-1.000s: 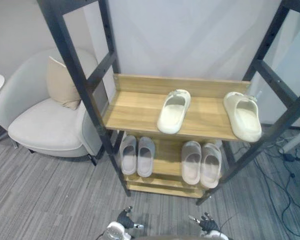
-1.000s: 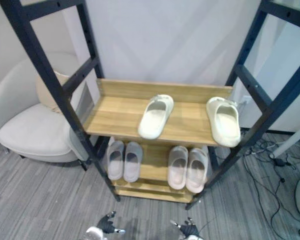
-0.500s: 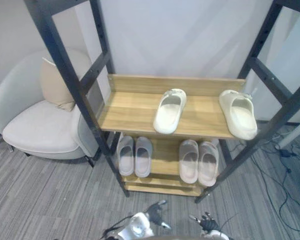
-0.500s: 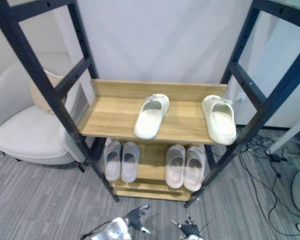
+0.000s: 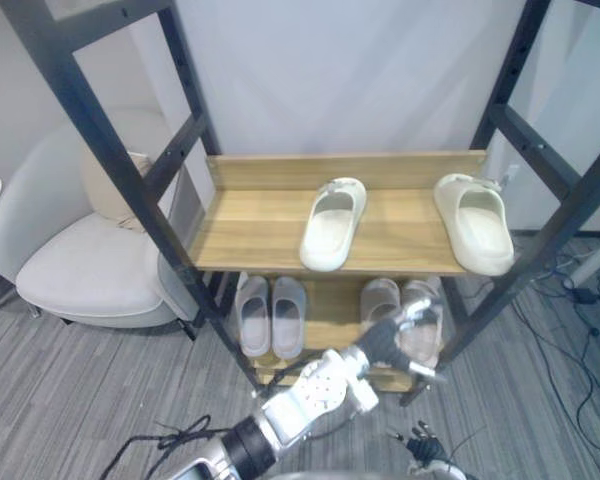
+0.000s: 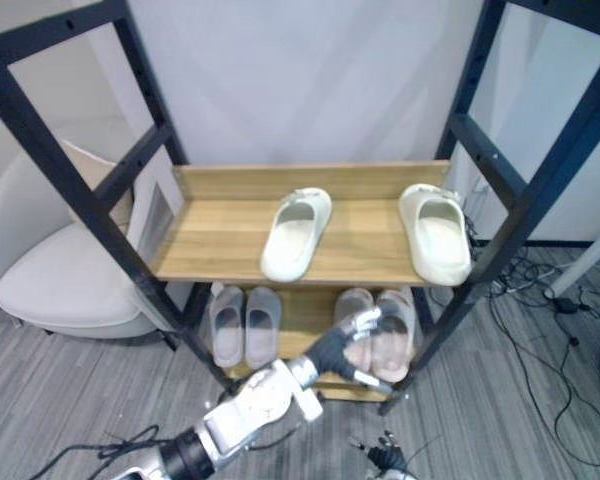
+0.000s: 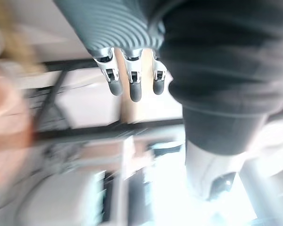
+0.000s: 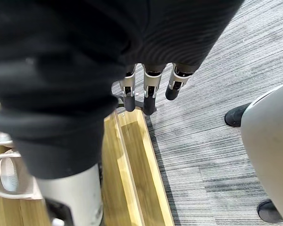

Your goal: Organize the slippers on the shoe rack

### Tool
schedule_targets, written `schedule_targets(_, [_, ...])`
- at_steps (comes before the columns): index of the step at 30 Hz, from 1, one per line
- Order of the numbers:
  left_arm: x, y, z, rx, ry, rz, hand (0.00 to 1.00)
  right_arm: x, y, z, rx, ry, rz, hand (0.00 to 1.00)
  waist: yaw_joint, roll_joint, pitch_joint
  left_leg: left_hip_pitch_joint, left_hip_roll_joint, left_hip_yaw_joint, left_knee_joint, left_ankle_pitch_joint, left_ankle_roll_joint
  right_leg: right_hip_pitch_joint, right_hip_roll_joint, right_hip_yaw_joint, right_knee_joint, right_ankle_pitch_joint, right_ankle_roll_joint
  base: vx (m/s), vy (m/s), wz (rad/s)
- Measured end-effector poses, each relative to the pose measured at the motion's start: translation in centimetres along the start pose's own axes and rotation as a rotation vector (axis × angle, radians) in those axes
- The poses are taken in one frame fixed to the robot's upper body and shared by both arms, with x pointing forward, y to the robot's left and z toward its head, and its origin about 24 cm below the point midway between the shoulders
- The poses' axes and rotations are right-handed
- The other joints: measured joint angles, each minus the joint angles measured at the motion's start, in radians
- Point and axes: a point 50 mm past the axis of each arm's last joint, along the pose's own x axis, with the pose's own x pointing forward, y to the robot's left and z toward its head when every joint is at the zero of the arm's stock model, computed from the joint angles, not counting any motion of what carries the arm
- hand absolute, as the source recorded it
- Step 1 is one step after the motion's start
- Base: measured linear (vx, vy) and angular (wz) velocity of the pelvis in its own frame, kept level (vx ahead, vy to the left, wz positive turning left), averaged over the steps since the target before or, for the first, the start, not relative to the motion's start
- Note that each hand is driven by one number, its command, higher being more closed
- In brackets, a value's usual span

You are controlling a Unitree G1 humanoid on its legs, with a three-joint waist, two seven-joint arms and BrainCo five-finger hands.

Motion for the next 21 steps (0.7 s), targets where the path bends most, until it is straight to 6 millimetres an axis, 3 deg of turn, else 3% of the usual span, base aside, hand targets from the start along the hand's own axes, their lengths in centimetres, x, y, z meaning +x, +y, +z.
schedule_targets(6, [2.9, 3.1, 4.0, 0.074, -0.160, 0.110, 0.00, -0.1, 0.0, -0.3, -0.006, 0.009, -0.001, 0.00, 0.000, -0.008, -0.018, -0.019, -0.004, 0.003, 0.015, -0.007, 0.002, -0.017, -0.005, 0.004, 0.013, -0.002, 0.004, 0.00, 0.001, -0.01])
schedule_targets(11, [4.7, 8.0, 5.8, 0.170, -0.196, 0.313, 0.00, -0.1, 0.0, -0.3, -0.004, 0.012, 0.008, 0.00, -0.003, -0.010, -0.021, -0.027, -0.006, 0.005, 0.018, -0.007, 0.003, -0.026, -0.006, 0.006, 0.018, -0.003, 0.005, 0.00, 0.000, 0.00])
schedule_targets(17, [3.0, 15.2, 3.8, 0.323, -0.015, 0.543, 0.00, -0.2, 0.1, 0.0, 0.006, -0.007, 0.021, 0.00, -0.030, -0.012, -0.020, -0.031, -0.002, 0.016, 0.015, -0.007, 0.003, -0.033, -0.001, 0.011, 0.000, 0.006, 0.000, 0.00, -0.003, -0.04])
schedule_targets(21, [1.7, 19.4, 4.7, 0.456, 0.052, 0.641, 0.00, -0.4, 0.2, 0.2, -0.010, -0.024, 0.042, 0.00, -0.031, -0.013, -0.019, -0.052, 0.001, 0.038, 0.015, -0.007, 0.003, -0.054, 0.003, 0.029, -0.023, 0.031, -0.001, 0.01, 0.006, -0.18])
